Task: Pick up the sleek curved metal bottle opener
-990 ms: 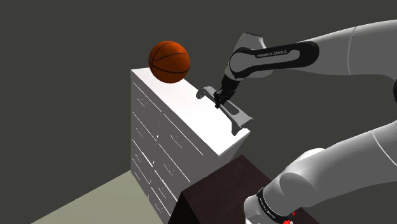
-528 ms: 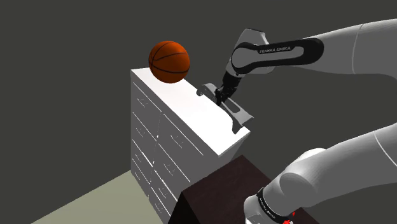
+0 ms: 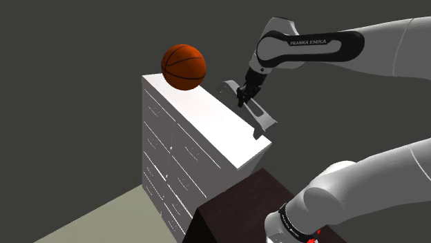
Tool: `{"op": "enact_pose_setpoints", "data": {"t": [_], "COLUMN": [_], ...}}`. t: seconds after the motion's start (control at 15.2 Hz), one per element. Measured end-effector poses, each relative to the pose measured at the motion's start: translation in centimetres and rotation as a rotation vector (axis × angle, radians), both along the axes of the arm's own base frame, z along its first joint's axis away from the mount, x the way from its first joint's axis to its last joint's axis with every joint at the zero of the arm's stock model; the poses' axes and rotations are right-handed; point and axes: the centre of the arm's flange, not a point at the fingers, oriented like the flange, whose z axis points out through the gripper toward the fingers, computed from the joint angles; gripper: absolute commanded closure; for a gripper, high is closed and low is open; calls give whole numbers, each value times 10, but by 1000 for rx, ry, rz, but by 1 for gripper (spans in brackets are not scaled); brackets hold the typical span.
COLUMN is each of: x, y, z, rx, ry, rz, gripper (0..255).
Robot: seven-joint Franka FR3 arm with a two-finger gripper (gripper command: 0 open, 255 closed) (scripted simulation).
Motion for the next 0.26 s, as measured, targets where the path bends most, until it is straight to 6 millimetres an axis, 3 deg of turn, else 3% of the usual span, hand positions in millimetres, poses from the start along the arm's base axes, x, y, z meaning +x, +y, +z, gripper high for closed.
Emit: {"op": "enact_pose_setpoints", "data": {"t": [0.26], "x": [0], "y": [0], "z": [19], "rx": [0], "ry": [0], "rz": [0], "gripper": [255]}}
